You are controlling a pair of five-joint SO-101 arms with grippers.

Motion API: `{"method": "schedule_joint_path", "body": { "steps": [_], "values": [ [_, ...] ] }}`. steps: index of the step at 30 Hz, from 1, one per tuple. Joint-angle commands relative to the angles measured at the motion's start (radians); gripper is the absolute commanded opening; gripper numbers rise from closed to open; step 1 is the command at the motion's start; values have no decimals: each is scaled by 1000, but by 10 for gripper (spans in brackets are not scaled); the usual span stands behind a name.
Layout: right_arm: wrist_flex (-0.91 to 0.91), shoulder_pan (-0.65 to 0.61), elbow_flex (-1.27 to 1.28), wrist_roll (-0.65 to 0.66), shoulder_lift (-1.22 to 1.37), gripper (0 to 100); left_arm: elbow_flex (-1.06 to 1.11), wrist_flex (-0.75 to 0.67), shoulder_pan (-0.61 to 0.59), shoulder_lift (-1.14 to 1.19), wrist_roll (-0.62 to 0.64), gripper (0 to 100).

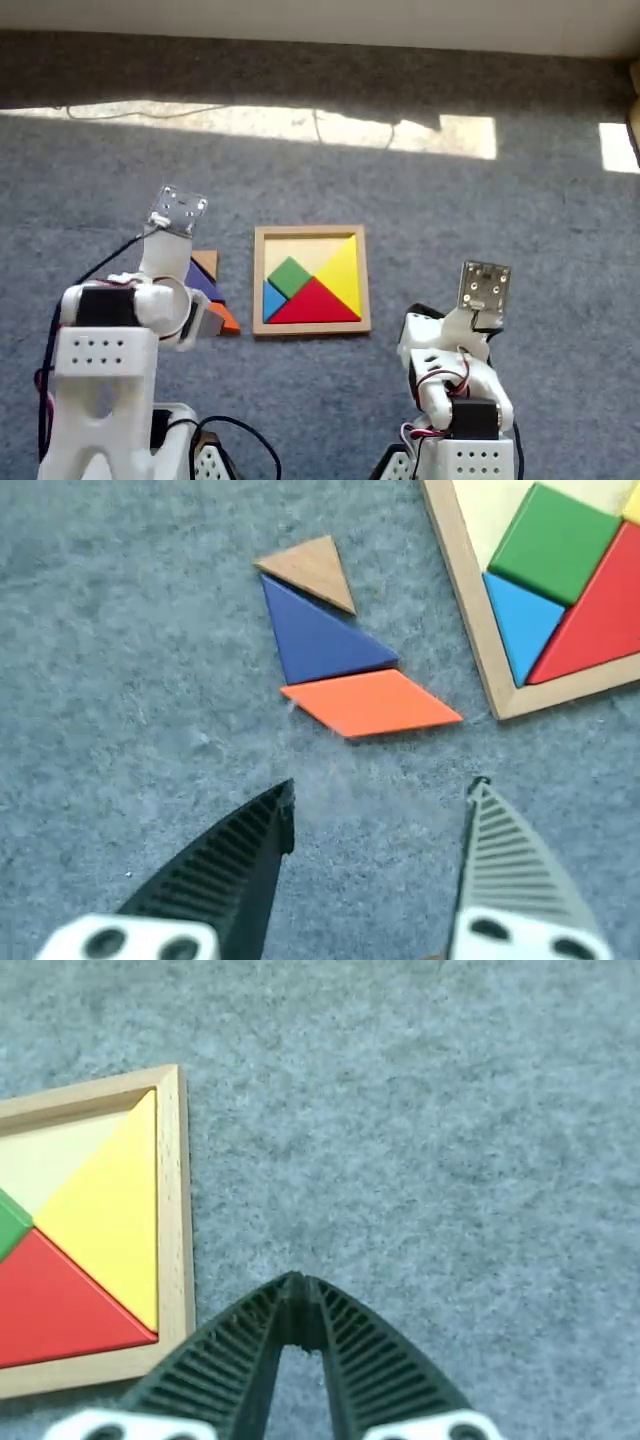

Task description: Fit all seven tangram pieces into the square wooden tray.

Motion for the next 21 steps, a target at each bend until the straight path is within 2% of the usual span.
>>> {"method": "schedule_joint_path", "body": {
  "steps": [1, 7, 21],
  "values": [
    [5, 10, 137, -9, 2, 5, -56, -87, 8, 163, 83, 288],
    [5, 10, 137, -9, 2, 5, -56, -181, 8, 360, 169, 288],
    [5, 10, 137, -8, 4, 5, -54, -384, -38, 633, 172, 284]
  ]
}}
